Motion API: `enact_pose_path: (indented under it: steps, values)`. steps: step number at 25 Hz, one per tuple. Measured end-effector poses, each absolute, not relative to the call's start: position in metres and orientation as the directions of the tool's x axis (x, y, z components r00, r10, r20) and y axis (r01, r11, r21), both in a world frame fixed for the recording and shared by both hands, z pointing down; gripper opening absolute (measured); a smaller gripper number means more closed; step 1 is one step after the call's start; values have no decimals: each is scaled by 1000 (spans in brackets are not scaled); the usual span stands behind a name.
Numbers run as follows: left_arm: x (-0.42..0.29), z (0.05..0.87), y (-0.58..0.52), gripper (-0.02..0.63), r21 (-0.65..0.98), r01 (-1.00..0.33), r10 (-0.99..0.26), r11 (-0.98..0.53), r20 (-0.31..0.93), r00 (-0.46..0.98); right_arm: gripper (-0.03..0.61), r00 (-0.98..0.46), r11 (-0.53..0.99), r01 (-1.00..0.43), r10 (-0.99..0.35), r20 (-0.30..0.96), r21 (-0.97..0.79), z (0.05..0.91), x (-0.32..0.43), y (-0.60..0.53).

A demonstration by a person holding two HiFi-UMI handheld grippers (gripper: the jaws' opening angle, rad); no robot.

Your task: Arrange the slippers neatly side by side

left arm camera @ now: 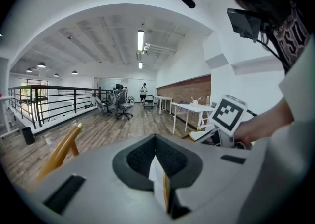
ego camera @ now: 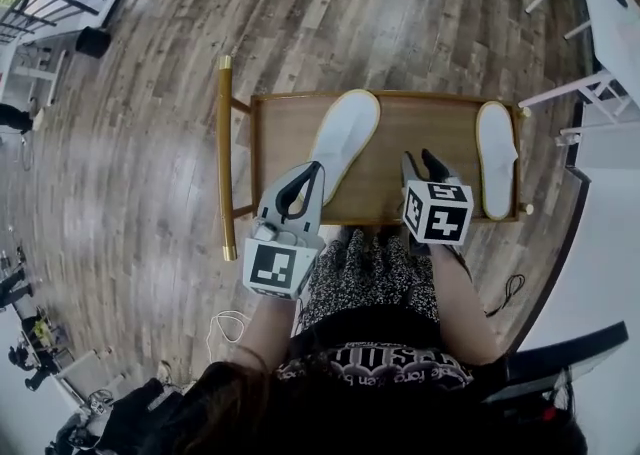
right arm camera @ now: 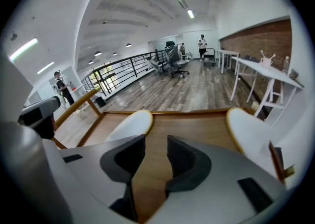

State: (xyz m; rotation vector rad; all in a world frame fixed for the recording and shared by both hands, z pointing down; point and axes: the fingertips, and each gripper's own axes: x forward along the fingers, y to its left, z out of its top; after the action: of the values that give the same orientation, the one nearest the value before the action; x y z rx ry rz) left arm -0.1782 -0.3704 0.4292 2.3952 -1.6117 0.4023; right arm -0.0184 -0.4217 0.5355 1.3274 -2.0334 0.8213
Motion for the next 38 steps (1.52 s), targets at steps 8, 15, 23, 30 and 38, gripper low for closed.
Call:
enact_pose_path:
  steps: [8, 15, 23, 30, 38]
  values:
    - [-212, 426, -360, -12, 34, -918, -861, -394, 334, 382, 129, -444, 304, -893, -483, 754, -331, 551, -124, -413]
    - [-227, 423, -363, -12, 30, -912, -861, -409, 319, 397, 134, -361, 289, -925, -459, 812, -247, 574, -147, -424]
    - [-233, 429, -365, -12, 38, -912, -850, -408, 347, 395, 133, -298, 312, -936, -456, 839, -163, 590, -151, -425]
    - [-233, 439, -361, -12, 50, -909, -839, -413, 368, 401, 133, -295, 282, -944, -498, 815, -170, 570, -154, -432]
    - [-224, 438, -360, -12, 47, -903, -832, -426, 371, 412, 129, -203, 277, -958, -457, 866, -78, 595, -150, -435]
